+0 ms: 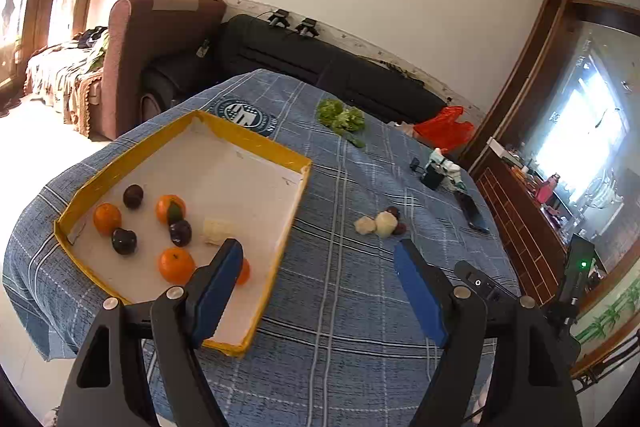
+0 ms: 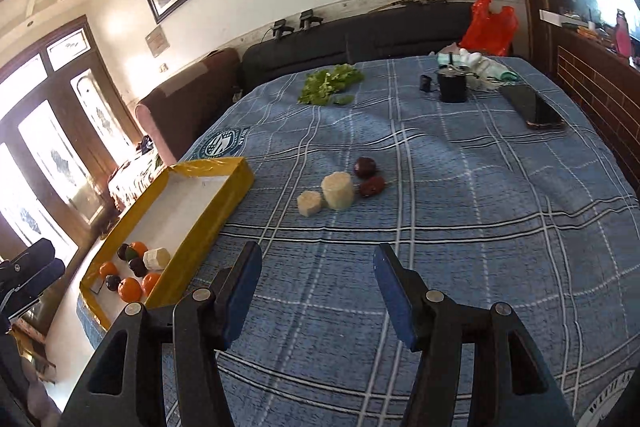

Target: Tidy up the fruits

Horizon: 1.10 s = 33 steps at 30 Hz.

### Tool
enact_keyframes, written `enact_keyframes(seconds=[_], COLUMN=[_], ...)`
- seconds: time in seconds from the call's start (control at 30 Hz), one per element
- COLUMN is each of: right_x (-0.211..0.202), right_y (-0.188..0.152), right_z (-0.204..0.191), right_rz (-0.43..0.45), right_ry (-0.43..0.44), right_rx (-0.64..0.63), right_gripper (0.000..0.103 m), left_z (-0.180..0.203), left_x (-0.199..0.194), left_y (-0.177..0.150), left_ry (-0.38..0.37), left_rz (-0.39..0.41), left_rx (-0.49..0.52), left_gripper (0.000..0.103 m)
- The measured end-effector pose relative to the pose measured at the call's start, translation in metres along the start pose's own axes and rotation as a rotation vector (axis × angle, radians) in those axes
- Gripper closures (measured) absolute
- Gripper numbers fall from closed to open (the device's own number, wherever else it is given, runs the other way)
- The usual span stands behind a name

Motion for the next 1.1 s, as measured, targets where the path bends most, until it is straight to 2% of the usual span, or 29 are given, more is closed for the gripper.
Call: enact_keyframes(seconds=[0.17,0.3,0.4,0.53,0.6,0.67,0.73,0.83,0.9,1.0,1.1], right_x=[-0.051,-0.103,-0.14,-0.191,-0.212,-0.218,-0.213,-0.175,-0.131,-0.067,0.003], right_y=[0.011,0.046,0.082,0.15,0.185,0.205,0.212,0.189,0.162,0.122,0.085], right_z=[0.029,0.033,0.027,0.007,-0.007,-0.017,-0.023,-0.02,-0.015,-0.01,-0.008], right_rz=[0.071,0.175,0.252,0.374,0.414,0.429,0.423,0.34,0.241,0.116,-0.022], right_ry=[-0.031,-0.052,-0.022,0.006,0.032,0.044,0.046,0.045,0.02,-0.024,-0.037], right_rx=[0.025,0.002,0.003,-0.029,-0.053,-0.071,-0.079,-0.07,-0.071,-0.095,-0.084], right_gripper=[0.04,0.04,0.04,0.039,0.033,0.028,0.027,0.026,0.026,0.028,0.039], left_z=[0.04,0.053,0.06,0.071,0.077,0.081,0.08,0.07,0.056,0.028,-0.005], left_x=[-0.032,-0.077,-0.111,-0.147,-0.155,-0.154,-0.137,-0.094,-0.064,-0.039,-0.024], left_y=[0.007,0.032,0.062,0.108,0.128,0.137,0.136,0.12,0.108,0.092,0.08], left_ry=[-0.075,-0.068,-0.035,0.075,0.129,0.153,0.14,0.075,0.037,0.021,0.021], left_rz=[0.038,0.143,0.232,0.352,0.396,0.418,0.397,0.303,0.246,0.217,0.191], left_rx=[0.069,0.129,0.183,0.267,0.32,0.353,0.357,0.319,0.286,0.253,0.233], left_gripper=[0.026,0.026,0.026,0.02,0.014,0.009,0.008,0.008,0.008,0.008,0.009])
Point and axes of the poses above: each gripper's, at about its wrist camera, not at the fingertips, and x roughly the way its jaws point, z to its right, y to its top, the point moved 10 cm from there along x, roughly the way its jaws point, and after that the axes turned 5 degrees about y, right-handed, at the moved point
